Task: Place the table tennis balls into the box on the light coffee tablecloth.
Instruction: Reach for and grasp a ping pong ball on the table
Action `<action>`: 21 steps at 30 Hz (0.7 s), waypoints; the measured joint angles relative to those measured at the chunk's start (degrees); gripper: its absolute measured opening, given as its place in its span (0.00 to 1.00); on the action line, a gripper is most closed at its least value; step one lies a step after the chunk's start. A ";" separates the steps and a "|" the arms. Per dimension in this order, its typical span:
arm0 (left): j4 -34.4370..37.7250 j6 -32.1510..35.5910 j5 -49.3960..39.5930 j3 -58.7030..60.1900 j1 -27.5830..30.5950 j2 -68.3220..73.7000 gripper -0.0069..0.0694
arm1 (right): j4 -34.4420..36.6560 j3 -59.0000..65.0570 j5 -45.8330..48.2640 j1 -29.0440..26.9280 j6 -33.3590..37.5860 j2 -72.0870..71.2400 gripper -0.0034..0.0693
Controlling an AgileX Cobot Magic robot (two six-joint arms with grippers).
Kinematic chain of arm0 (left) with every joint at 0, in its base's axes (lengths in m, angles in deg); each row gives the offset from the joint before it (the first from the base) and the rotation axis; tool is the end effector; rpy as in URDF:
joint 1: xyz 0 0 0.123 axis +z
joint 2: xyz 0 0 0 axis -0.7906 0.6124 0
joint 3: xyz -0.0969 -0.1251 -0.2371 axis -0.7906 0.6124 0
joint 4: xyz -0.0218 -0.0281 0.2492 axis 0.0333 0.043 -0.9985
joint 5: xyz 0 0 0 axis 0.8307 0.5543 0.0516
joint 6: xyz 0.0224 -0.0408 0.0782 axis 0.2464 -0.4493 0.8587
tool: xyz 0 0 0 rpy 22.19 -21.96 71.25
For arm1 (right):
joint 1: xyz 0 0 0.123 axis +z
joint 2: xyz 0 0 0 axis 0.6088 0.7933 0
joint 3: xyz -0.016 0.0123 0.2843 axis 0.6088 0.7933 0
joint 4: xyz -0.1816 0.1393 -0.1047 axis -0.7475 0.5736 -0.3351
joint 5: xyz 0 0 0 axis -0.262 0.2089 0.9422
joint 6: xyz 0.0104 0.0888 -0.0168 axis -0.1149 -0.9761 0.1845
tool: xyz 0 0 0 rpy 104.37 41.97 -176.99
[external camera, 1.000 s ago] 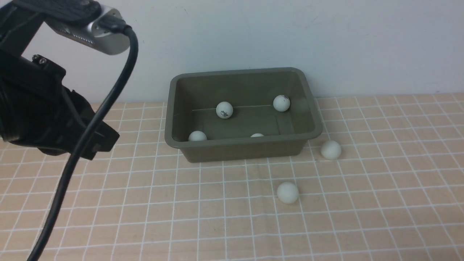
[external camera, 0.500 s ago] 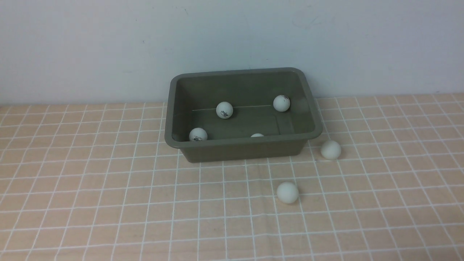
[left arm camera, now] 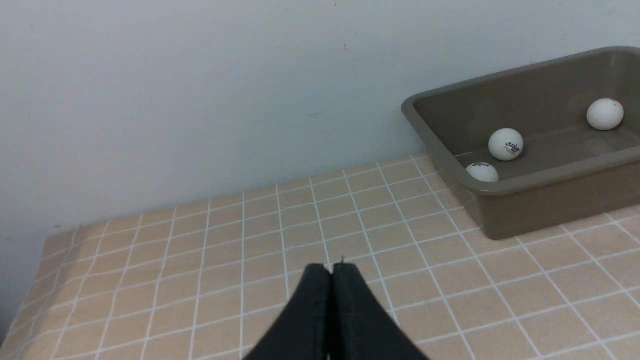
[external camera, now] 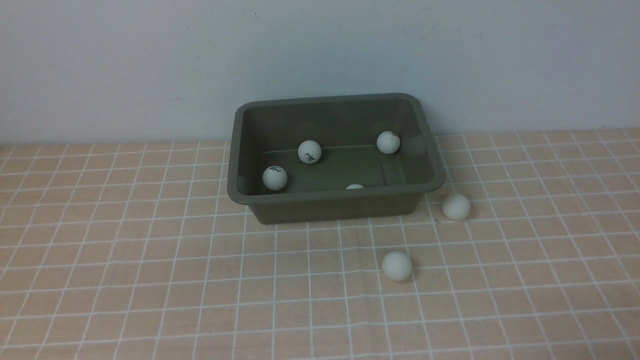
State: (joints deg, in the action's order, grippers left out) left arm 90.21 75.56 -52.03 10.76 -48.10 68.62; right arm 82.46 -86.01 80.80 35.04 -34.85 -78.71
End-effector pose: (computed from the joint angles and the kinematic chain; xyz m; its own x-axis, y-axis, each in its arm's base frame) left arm 0.0501 -0.0075 0.2529 -0.1209 0.1512 -0.9811 0.0690 0.9872 0.1436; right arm 0.0514 -0.0067 0.1703 -0.3178 0.0468 -0.9470 0.1001 0.9949 0.0156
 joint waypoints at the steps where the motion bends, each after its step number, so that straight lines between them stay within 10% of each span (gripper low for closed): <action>1: 0.00 -0.02 0.00 0.25 0.00 -0.44 0.00 | 0.00 0.00 0.00 0.00 0.00 0.00 0.03; 15: -4.64 -0.98 -1.48 5.59 0.00 -5.25 0.00 | 0.00 0.00 0.00 0.00 0.00 0.00 0.03; 21: -19.68 -19.39 -1.85 9.47 0.00 -5.25 0.00 | 0.00 0.00 0.00 0.00 0.00 0.00 0.03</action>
State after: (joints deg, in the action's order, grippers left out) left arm 70.53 56.17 -53.88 20.23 -48.10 63.38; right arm 82.46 -86.01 80.80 35.04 -34.85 -78.71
